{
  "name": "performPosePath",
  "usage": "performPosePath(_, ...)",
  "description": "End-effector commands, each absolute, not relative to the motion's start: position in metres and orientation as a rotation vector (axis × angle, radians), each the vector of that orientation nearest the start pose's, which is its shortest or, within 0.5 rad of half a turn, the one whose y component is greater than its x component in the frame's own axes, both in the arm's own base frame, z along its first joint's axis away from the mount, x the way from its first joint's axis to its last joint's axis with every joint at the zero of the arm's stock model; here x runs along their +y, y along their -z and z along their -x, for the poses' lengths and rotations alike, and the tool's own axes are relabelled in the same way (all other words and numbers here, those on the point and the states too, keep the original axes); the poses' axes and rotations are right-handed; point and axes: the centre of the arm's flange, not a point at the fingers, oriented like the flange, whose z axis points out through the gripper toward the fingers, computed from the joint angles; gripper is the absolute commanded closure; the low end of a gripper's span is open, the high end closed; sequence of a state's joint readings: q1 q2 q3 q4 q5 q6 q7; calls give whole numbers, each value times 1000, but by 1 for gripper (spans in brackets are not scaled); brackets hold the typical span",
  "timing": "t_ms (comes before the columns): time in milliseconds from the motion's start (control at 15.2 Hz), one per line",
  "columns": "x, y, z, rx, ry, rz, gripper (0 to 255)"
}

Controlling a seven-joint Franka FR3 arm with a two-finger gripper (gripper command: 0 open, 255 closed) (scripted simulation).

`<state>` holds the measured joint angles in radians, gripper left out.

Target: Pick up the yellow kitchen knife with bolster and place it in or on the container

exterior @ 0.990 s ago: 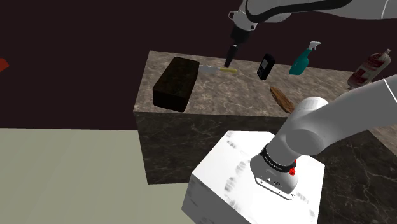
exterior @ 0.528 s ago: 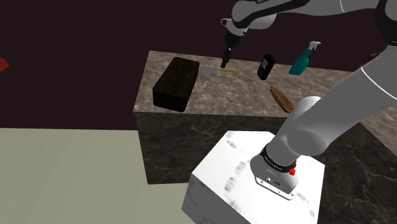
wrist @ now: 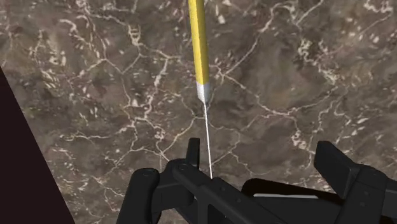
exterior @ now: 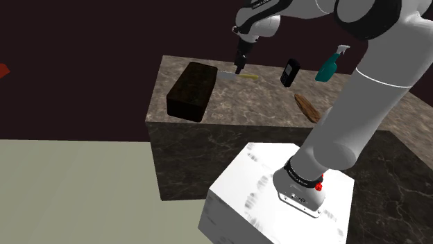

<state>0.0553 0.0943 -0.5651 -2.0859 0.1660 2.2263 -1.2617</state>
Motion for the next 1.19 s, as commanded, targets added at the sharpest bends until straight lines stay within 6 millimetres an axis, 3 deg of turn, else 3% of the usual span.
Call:
performPosePath(0, -283, -378, -514, -1095, 168, 2938, 0)
performPosePath(132, -293, -368, -530, -1155, 169, 2917, 0)
performPosePath(660, -292, -328, -534, -1155, 169, 2917, 0)
performPosePath(1122, -292, -328, -534, -1155, 169, 2917, 0)
